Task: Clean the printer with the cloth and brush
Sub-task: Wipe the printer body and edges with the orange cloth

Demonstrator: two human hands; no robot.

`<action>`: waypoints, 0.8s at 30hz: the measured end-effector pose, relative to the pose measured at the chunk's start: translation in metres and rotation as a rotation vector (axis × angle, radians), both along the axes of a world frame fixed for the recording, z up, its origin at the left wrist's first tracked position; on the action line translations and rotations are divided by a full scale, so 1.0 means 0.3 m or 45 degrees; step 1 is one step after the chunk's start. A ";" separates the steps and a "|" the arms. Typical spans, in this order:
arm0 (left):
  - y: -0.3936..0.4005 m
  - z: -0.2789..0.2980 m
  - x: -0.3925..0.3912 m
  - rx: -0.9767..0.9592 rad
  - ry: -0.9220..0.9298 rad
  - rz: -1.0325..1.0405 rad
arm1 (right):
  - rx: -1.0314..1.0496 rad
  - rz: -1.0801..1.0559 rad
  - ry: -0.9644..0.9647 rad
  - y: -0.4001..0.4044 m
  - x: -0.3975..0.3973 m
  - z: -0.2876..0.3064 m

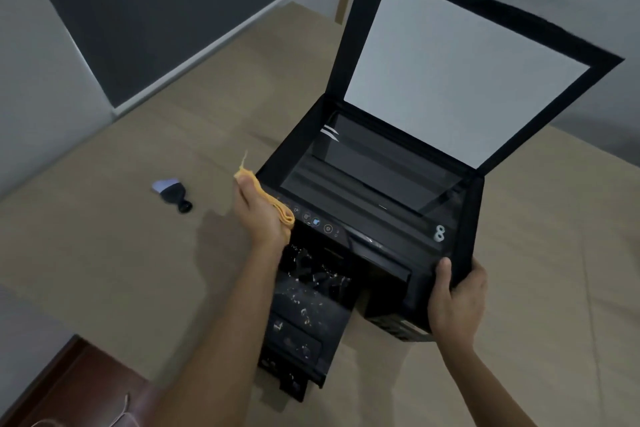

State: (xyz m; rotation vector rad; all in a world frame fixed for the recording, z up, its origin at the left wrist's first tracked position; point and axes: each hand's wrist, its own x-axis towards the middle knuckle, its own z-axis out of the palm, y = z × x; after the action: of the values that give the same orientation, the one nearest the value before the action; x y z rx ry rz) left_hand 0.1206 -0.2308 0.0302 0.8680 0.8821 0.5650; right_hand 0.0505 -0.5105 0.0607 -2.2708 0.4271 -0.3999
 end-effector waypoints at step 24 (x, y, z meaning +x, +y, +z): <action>0.145 -0.100 -0.006 -0.324 0.280 -0.628 | -0.085 -0.040 0.059 0.002 -0.004 -0.003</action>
State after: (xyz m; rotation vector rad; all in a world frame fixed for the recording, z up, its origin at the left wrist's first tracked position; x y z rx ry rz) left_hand 0.1188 -0.1874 0.0001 0.8828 0.8739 -0.0720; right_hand 0.0494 -0.5099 0.0597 -2.3448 0.4798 -0.3831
